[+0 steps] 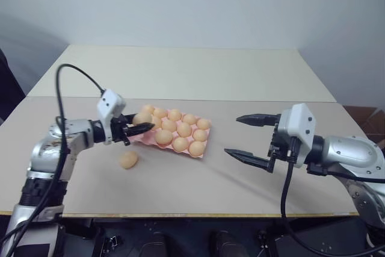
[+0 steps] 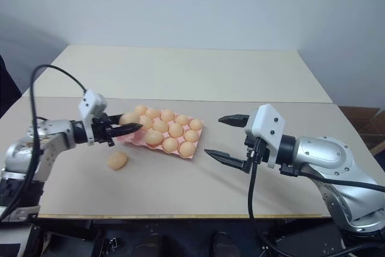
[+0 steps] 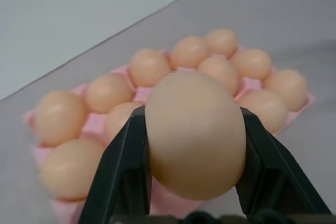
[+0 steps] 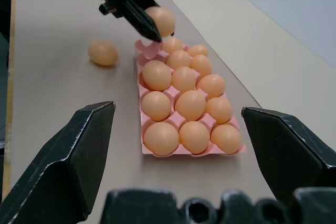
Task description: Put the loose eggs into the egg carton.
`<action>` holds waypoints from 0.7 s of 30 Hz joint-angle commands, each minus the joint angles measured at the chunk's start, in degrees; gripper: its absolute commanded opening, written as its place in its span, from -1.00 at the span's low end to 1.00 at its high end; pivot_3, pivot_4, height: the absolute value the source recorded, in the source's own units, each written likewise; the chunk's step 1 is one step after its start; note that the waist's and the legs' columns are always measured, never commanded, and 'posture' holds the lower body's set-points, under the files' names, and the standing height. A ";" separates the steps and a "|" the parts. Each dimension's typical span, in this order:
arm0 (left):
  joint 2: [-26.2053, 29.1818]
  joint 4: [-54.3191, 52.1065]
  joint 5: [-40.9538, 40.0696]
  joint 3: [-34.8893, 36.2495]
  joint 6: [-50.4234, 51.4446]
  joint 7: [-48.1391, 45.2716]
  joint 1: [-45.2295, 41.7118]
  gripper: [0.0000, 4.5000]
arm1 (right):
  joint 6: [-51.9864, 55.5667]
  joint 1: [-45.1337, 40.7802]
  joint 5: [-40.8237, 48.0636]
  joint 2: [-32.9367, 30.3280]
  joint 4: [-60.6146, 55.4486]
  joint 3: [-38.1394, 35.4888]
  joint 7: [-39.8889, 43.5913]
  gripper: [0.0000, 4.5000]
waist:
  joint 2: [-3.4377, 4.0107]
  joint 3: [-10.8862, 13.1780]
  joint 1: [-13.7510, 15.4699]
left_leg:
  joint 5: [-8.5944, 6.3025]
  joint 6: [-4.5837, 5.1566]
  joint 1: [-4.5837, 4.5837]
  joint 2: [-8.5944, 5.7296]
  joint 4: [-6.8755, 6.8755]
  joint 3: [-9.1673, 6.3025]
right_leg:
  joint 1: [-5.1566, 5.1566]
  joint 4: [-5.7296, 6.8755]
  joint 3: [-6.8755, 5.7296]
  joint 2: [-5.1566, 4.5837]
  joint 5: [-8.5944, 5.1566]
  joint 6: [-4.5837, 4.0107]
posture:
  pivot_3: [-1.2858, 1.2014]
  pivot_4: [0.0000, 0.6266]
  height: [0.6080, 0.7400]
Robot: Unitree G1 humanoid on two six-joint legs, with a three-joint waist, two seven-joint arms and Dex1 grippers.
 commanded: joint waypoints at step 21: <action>-2.82 4.76 5.99 -2.82 -6.84 -1.92 -1.06 -0.25 | -0.73 -0.95 -0.06 0.98 -3.39 -0.33 -3.41 1.00 | 0.00 0.00 0.04 | 0.02 0.02 0.01 0.00 0.02 -0.04 | 0.01 0.03 0.00 0.01 0.01 0.00 | 0.03 -0.52 1.00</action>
